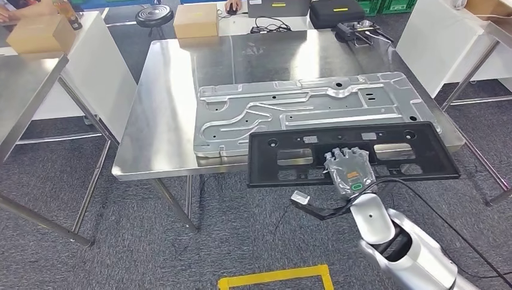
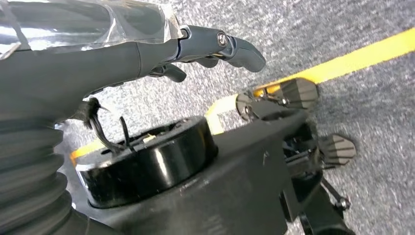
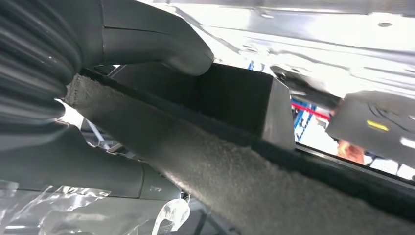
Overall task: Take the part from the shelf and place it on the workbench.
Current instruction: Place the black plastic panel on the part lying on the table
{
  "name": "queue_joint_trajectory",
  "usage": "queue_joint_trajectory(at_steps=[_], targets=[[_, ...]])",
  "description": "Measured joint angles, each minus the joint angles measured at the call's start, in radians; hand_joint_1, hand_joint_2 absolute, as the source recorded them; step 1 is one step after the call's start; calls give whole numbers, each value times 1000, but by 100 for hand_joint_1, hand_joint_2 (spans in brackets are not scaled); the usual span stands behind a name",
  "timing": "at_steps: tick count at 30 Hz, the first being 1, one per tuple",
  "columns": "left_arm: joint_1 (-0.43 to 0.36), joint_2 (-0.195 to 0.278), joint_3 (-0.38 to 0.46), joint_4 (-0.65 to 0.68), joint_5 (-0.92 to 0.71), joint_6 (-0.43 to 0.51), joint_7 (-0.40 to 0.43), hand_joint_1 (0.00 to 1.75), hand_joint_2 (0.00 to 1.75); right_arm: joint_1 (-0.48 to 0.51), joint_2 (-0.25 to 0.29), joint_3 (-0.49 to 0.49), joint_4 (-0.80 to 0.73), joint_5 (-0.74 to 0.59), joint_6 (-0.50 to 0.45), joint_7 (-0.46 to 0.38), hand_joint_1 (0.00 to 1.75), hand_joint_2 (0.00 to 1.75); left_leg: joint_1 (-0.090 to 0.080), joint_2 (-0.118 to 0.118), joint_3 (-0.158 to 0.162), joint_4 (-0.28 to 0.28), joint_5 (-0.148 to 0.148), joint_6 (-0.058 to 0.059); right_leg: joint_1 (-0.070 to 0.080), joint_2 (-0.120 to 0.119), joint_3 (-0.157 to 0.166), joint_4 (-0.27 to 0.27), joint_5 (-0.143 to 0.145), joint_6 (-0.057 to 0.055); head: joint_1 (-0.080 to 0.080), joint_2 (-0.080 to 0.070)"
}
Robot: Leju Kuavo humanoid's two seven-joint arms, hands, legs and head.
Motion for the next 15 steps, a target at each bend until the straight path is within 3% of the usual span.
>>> queue_joint_trajectory(at_steps=[2,3,5,6,7,8,10,11,13,15], targets=[[0,0,0,0,-1,-1,0,0,175,-19,-23,-17,-16,-22,1,0,175,175,4,2,-19,47,-25,-11,-3,0,6,-1,-6,-11,-1,0],[0,1,0,0,-1,-1,-1,0,175,-28,-32,-25,-23,-31,1,1,175,175,6,4,-47,102,-48,-16,-4,0,10,-1,-9,-16,-1,0],[0,0,0,0,0,-2,-1,0,175,-40,-51,-40,-36,-48,1,7,175,175,10,5,-134,251,-98,-24,-3,1,18,-1,-19,-21,-1,0],[2,0,0,0,1,-3,0,0,175,-42,-61,-45,-42,-56,2,11,175,175,11,5,-172,303,-106,-25,-2,1,25,-1,-25,-22,-1,0],[4,0,0,0,2,-3,0,0,175,-44,-71,-50,-48,-64,4,14,175,175,11,5,-194,321,-93,-24,-2,1,33,-1,-32,-22,-1,0],[7,0,0,0,2,-4,0,0,175,-45,-80,-54,-53,-71,6,17,175,175,10,5,-193,294,-59,-21,0,2,44,-1,-39,-21,-1,0],[11,1,0,0,2,-4,0,0,175,-49,-94,-63,-62,-81,9,19,175,175,5,6,-149,150,40,-3,2,2,67,-2,-55,-19,-1,0],[12,2,0,0,3,-4,0,0,175,-52,-100,-67,-66,-84,10,20,175,175,1,7,-123,81,74,7,4,3,75,-3,-62,-16,-1,0],[11,4,0,0,3,-4,0,0,175,-55,-111,-71,-73,-86,12,23,175,175,-7,8,-96,12,93,18,2,5,81,-6,-71,-7,-1,0],[11,4,0,0,2,-5,0,0,175,-54,-117,-72,-78,-88,13,23,175,175,-8,8,-85,0,87,21,-1,6,85,-11,-77,4,0,0]])
